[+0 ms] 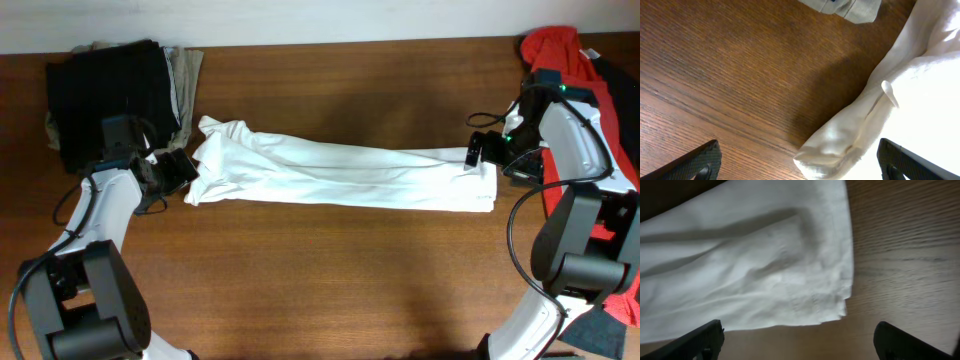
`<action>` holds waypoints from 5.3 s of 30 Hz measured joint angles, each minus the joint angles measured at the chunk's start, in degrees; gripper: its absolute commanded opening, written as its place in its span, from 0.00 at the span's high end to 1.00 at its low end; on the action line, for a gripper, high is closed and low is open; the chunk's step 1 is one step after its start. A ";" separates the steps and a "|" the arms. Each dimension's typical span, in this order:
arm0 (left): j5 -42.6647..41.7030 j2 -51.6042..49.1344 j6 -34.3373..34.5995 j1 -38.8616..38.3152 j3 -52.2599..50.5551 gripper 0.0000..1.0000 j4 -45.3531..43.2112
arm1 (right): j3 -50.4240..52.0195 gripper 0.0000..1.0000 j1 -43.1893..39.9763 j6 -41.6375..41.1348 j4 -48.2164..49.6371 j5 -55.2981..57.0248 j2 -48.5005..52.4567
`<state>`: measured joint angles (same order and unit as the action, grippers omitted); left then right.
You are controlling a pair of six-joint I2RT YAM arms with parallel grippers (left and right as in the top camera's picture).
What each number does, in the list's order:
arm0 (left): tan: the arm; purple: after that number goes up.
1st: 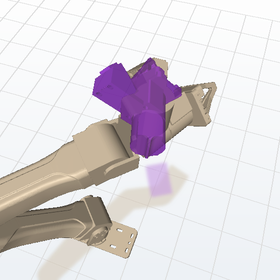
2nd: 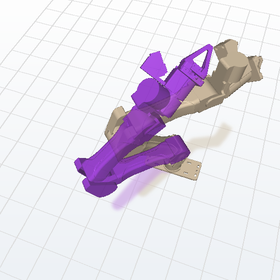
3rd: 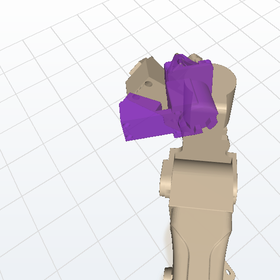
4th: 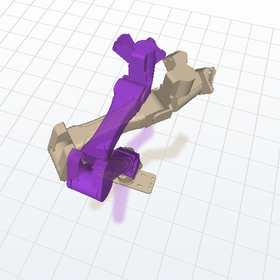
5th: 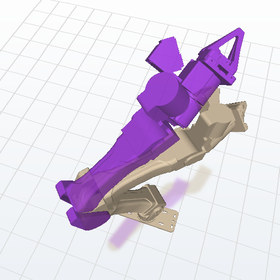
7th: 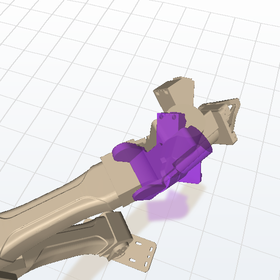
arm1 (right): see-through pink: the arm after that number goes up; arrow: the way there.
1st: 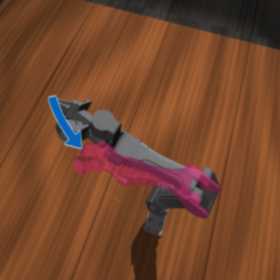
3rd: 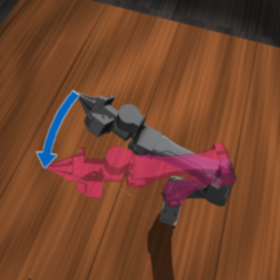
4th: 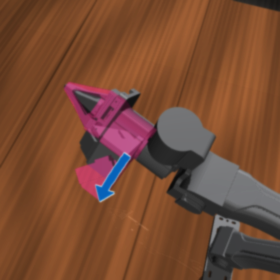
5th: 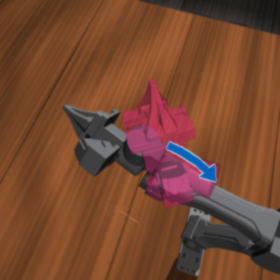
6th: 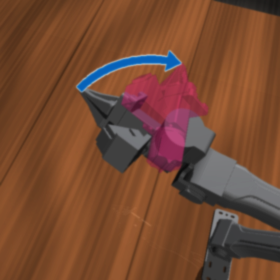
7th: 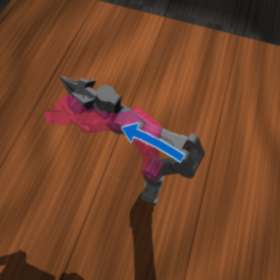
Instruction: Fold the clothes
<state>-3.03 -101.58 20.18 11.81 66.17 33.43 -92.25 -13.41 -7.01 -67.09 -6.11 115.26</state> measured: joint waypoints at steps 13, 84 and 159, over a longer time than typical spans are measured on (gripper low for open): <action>0.02 0.00 0.00 0.00 0.00 0.01 0.20 | 11.23 0.01 -3.13 4.98 14.51 -2.45 0.02; -0.15 0.00 0.00 0.00 -0.02 0.01 0.22 | 10.67 0.94 24.02 -12.74 19.10 -7.13 -0.28; -0.15 0.00 0.00 0.00 -0.02 0.01 1.03 | -4.96 0.96 3.93 -2.38 -6.08 -8.68 4.74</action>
<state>-3.18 -101.58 20.18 11.81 66.15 34.46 -97.21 -9.47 -9.39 -73.17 -14.79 120.01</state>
